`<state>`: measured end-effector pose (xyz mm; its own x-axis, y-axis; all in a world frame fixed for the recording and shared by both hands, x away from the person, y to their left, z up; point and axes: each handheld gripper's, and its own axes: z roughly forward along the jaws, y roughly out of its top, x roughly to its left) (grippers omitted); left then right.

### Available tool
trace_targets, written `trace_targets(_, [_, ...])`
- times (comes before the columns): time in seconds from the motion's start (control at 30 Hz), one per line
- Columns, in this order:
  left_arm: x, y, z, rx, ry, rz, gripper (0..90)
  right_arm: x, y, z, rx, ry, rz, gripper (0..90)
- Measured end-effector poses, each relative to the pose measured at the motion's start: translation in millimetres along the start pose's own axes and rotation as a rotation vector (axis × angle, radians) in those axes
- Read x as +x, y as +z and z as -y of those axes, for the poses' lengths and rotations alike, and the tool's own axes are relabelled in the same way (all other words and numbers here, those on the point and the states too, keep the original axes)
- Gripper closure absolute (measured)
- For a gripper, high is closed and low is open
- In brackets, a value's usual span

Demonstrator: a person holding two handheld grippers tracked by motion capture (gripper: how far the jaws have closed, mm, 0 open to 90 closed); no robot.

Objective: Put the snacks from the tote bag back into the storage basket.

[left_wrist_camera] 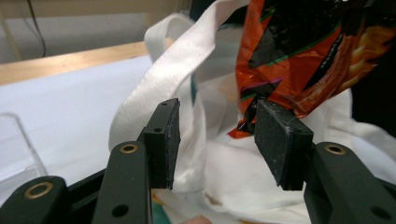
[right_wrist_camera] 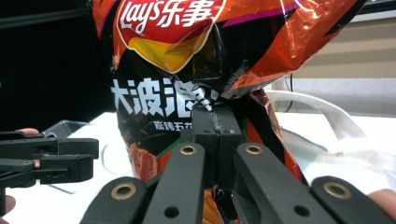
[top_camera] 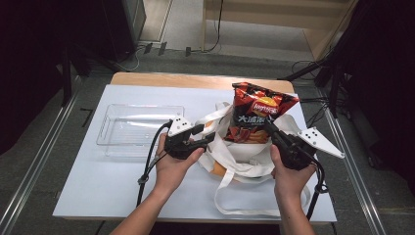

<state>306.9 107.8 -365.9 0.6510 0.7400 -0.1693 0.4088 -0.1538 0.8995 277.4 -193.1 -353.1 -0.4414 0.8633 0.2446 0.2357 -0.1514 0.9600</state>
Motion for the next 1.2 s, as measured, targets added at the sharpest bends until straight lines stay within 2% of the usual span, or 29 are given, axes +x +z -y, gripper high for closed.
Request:
trace_targets(0.1, [-5.2, -1.7, -6.9, -0.028, 0.009, 0.027, 50.0, 3.0, -0.4, -0.1, 0.004, -0.006, 0.005, 90.0])
trace_targets(0.17, [-9.9, -2.1, -12.6, -0.046, 0.027, 0.029, 48.2, 4.7, -0.4, 1.9, 0.005, -0.007, 0.008, 90.0])
trace_targets(0.27, [-17.1, -1.0, -21.8, -0.075, 0.043, 0.036, 43.4, 9.0, 1.0, 5.5, 0.011, 0.002, -0.001, 90.0])
trace_targets(0.37, [-21.6, -0.6, -33.4, -0.113, 0.053, 0.047, 36.9, 14.5, 2.1, 8.5, 0.014, -0.013, -0.009, 90.0])
trace_targets(0.47, [-22.9, -0.7, -43.8, -0.141, 0.049, 0.063, 32.4, 19.1, 1.9, 9.8, 0.013, -0.016, -0.014, 90.0])
trace_targets(0.53, [-25.5, 0.1, -50.2, -0.143, 0.062, 0.066, 28.8, 21.8, 1.5, 10.8, 0.016, -0.015, -0.024, 90.0])
trace_targets(0.67, [-30.5, 1.4, -59.4, -0.149, 0.055, 0.100, 26.0, 30.2, 0.7, 15.0, 0.030, -0.032, -0.048, 90.0])
trace_targets(0.73, [-34.4, 2.3, -62.5, -0.148, 0.055, 0.085, 25.3, 35.1, 0.8, 17.7, 0.038, -0.050, -0.049, 90.0])
trace_targets(0.8, [-35.6, 3.1, -63.8, -0.131, 0.059, 0.066, 32.8, 39.2, 0.6, 20.3, 0.036, -0.069, -0.041, 90.0])
trace_targets(0.87, [-34.5, 3.0, -65.1, -0.116, 0.047, 0.091, 41.1, 41.6, 0.6, 22.6, 0.045, -0.084, -0.039, 90.0])
trace_targets(0.97, [-29.8, 2.3, -66.8, -0.104, 0.027, 0.095, 55.4, 40.4, 0.1, 24.3, 0.052, -0.086, -0.038, 90.0])
trace_targets(1.03, [-26.0, 1.2, -67.1, -0.108, 0.005, 0.115, 64.0, 38.5, 0.1, 25.3, 0.053, -0.089, -0.033, 90.0])
trace_targets(1.1, [-24.3, -0.1, -67.3, -0.122, 0.004, 0.118, 71.2, 35.8, -0.1, 25.8, 0.056, -0.084, -0.044, 90.0])
trace_targets(1.2, [-21.5, -2.2, -67.9, -0.146, -0.014, 0.119, 86.8, 32.9, -0.6, 27.1, 0.058, -0.078, -0.049, 90.0])
